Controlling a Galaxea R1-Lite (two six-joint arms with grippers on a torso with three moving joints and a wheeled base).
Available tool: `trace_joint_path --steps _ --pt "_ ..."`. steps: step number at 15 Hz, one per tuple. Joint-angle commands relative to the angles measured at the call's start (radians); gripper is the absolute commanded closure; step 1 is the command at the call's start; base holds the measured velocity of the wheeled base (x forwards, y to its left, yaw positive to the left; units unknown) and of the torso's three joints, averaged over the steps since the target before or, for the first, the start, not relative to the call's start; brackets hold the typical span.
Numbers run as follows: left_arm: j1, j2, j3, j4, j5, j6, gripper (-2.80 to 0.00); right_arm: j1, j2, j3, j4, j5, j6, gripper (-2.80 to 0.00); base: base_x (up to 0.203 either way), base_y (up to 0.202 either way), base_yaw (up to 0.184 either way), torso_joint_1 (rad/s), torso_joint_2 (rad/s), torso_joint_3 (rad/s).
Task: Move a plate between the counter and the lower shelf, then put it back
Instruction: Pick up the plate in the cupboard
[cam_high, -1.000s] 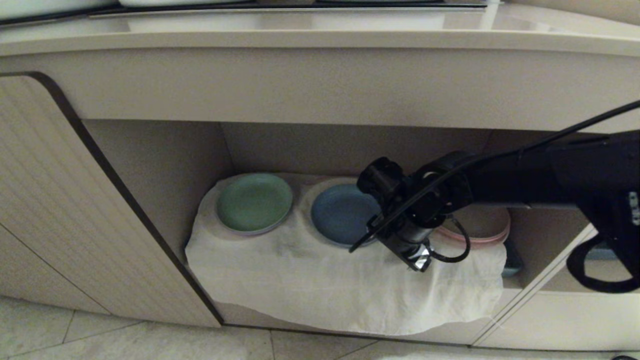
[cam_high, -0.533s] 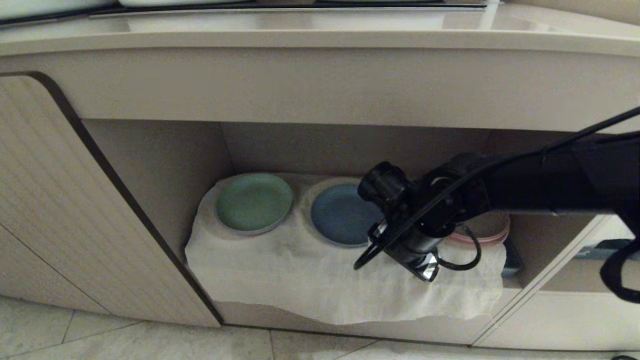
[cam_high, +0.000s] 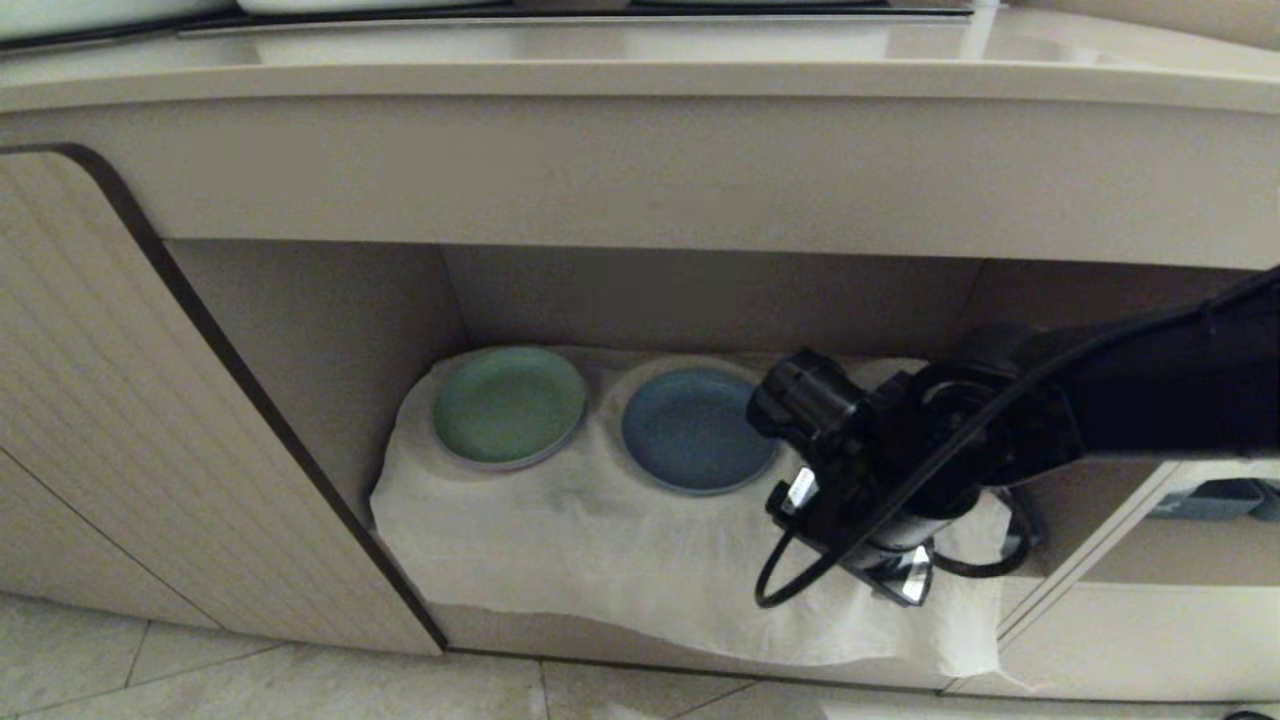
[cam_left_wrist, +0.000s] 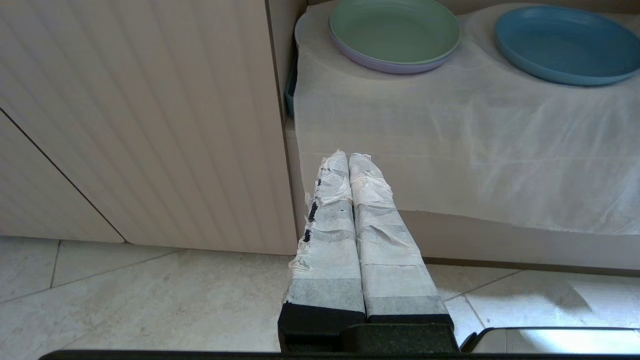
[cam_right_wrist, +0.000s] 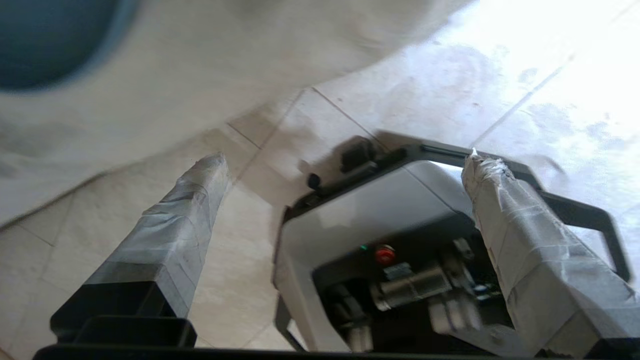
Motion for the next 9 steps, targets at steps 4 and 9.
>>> trace_joint_path --steps 4,9 --pt "0.0 0.0 0.0 0.0 0.0 0.0 0.0 0.029 -0.115 0.125 0.005 -0.051 -0.004 0.0 0.0 0.0 0.0 0.0 0.0 0.0" --pt "0.0 0.0 0.0 0.0 0.0 0.0 0.0 0.028 -0.232 0.26 0.006 -0.052 -0.077 0.0 0.0 0.0 0.0 0.0 0.0 0.0"
